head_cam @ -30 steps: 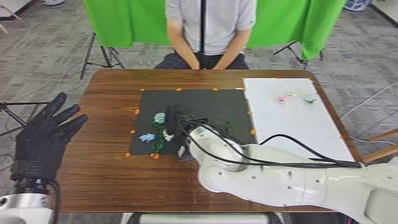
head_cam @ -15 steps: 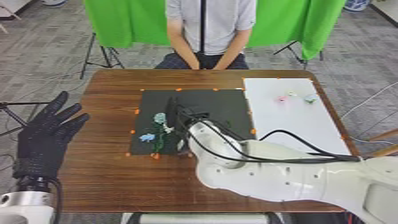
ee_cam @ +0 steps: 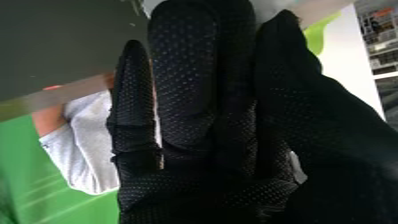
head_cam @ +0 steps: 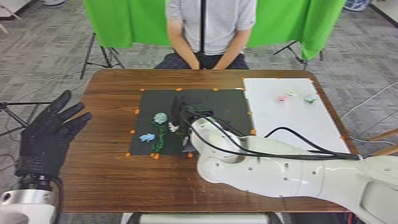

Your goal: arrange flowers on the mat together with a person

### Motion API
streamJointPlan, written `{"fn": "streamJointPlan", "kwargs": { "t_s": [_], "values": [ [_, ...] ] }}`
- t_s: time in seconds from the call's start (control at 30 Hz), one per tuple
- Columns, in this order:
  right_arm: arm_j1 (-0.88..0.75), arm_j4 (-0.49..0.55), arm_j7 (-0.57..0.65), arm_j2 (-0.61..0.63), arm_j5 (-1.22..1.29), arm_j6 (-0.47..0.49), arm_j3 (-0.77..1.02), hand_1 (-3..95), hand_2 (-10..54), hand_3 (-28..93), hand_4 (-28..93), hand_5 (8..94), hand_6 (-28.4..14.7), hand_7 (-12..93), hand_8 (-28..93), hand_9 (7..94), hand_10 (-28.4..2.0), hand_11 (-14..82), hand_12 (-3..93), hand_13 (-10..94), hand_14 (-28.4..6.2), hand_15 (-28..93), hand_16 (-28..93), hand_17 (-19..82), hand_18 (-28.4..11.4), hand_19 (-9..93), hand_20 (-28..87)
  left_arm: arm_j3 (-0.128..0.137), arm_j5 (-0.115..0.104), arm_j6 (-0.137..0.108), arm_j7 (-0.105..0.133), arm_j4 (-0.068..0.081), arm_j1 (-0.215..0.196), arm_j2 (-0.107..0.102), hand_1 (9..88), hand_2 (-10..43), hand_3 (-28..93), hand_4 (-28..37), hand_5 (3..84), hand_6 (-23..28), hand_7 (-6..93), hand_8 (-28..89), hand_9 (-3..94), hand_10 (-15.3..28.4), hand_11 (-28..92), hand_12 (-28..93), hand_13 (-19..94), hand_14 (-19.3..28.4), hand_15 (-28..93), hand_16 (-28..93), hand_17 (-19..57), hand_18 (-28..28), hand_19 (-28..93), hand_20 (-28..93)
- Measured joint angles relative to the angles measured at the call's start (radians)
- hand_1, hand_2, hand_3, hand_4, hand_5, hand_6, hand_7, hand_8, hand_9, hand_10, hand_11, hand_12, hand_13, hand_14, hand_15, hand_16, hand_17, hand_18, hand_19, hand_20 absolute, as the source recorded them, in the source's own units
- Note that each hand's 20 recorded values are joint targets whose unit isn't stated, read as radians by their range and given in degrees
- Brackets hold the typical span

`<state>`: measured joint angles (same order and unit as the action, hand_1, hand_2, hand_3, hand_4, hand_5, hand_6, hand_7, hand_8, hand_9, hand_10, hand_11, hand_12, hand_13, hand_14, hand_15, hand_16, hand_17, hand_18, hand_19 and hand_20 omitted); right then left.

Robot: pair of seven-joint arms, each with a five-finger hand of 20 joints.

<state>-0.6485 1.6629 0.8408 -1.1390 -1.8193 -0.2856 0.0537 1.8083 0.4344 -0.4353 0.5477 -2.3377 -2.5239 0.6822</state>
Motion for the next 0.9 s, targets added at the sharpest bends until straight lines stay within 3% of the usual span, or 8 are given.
{"fn": "streamJointPlan", "kwargs": {
  "t_s": [0.23, 0.43, 0.57, 0.77, 0.9],
  "values": [
    [-0.003, 0.003, 0.015, 0.0, -0.005, 0.006, -0.002, 43.1, -9.5, 73, -27, 70.0, 2.9, 16, -7, 86.5, -10.1, 23.5, 21.6, 83, -6.4, 50, 21, 31, -19.8, 78, 9, 0.0, -0.01, -0.001, 0.009, 0.0, -0.005, -0.015, 21.4, 7.0, 76, -23.7, 31.9, 5.2, 10.0, -8, 30.2, 15.0, 19, 12, 20, 21.7, 45, -5, -9.2, 17.4, 38, 16],
    [-0.002, 0.013, 0.027, 0.002, -0.016, 0.002, -0.003, 38.8, -9.5, 73, -25, 68.8, 2.5, 15, -13, 85.9, -11.3, 25.5, 18.4, 83, -6.9, 51, 21, 32, -20.6, 79, 9, 0.0, -0.008, -0.001, 0.004, 0.0, -0.007, -0.014, 21.5, 7.0, 76, -23.7, 32.0, 5.2, 10.1, -8, 30.2, 15.1, 19, 12, 20, 21.7, 45, -5, -9.2, 17.5, 38, 16],
    [-0.006, 0.043, 0.03, 0.011, -0.026, -0.007, 0.011, 35.8, -9.5, 71, -24, 67.5, 1.5, 15, -12, 83.3, -13.0, 24.7, 18.1, 82, -8.5, 51, 20, 31, -21.4, 78, 8, 0.006, 0.005, 0.0, -0.012, -0.003, -0.011, 0.001, 21.4, 6.9, 76, -23.8, 31.9, 5.2, 10.0, -8, 30.1, 15.0, 19, 12, 20, 21.7, 45, -5, -9.2, 17.6, 38, 16],
    [-0.091, 0.184, -0.018, 0.07, 0.056, -0.017, 0.187, 31.9, -6.1, 70, -22, 63.3, -0.5, 13, -12, 76.0, -16.3, 22.0, 16.9, 74, -12.3, 52, 18, 28, -23.5, 76, 6, 0.03, 0.016, -0.001, -0.019, -0.011, -0.037, 0.024, 21.0, 6.9, 75, -24.4, 31.7, 5.0, 9.9, -8, 29.7, 14.9, 19, 12, 20, 21.5, 44, -5, -9.4, 17.8, 38, 16],
    [-0.172, 0.289, -0.101, 0.135, 0.16, -0.017, 0.334, 30.0, -4.3, 70, -22, 59.6, -1.3, 13, -12, 68.3, -18.7, 18.6, 15.4, 66, -15.7, 51, 15, 24, -25.8, 72, 5, 0.052, 0.012, -0.004, 0.006, -0.021, -0.079, 0.024, 20.4, 6.9, 75, -24.9, 31.2, 4.6, 9.9, -8, 28.7, 14.6, 18, 12, 19, 21.3, 44, -5, -9.8, 18.1, 37, 16]
  ]
}}
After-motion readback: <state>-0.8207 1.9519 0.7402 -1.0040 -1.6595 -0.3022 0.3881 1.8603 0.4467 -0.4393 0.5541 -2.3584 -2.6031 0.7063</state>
